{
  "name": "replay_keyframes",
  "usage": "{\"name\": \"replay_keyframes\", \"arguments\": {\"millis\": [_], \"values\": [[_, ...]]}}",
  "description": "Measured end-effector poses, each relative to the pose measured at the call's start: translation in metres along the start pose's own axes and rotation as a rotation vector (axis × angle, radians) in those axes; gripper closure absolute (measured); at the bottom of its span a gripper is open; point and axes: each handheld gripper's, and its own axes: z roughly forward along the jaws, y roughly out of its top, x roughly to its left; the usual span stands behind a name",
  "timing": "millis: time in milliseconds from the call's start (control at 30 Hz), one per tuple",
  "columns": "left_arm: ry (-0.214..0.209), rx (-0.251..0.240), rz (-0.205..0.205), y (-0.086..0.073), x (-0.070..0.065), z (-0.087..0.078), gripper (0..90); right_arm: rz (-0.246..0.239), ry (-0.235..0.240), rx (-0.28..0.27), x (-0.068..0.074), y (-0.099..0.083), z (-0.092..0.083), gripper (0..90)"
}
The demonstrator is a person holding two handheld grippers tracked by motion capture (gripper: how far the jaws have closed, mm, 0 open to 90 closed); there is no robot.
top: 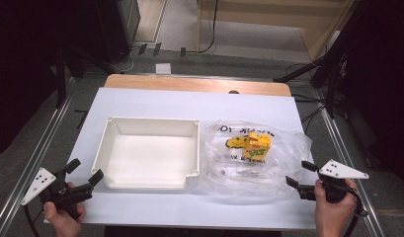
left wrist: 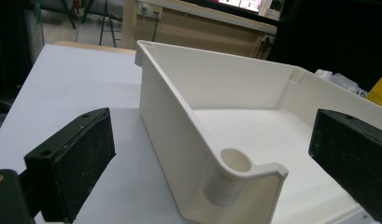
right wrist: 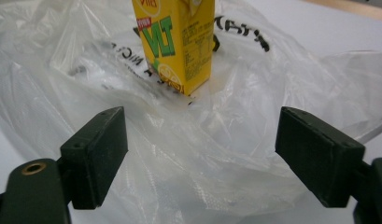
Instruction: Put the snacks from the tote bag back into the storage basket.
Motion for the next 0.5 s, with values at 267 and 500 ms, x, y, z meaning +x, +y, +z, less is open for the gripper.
{"name": "replay_keyframes", "arguments": {"millis": [267,500], "values": [[-0.008,-0.003,-0.012,0.000,0.002,-0.001,1.0,-0.068,0.050,0.113,-0.008,0.022,0.013,23.3],[-0.008,0.000,-0.009,0.000,0.001,0.000,1.0,-0.134,0.087,0.170,-0.009,0.041,0.023,22.2]]}}
